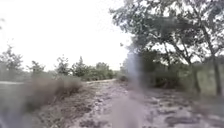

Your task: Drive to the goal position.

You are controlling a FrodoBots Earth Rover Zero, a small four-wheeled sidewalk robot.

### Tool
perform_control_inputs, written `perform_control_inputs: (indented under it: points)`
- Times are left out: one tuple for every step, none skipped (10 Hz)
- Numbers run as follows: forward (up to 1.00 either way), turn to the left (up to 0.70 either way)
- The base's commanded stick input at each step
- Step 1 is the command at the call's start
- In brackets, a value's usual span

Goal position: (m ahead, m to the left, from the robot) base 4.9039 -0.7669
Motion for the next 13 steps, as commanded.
perform_control_inputs:
  points:
    - [0.59, 0.04]
    - [0.59, 0.01]
    - [0.59, 0.01]
    - [0.59, 0.01]
    - [0.59, 0.01]
    - [0.59, 0.01]
    - [0.59, 0.01]
    - [0.59, 0.01]
    - [0.59, 0.01]
    - [0.59, 0.01]
    - [0.59, 0.02]
    - [0.59, 0.12]
    - [0.59, 0.15]
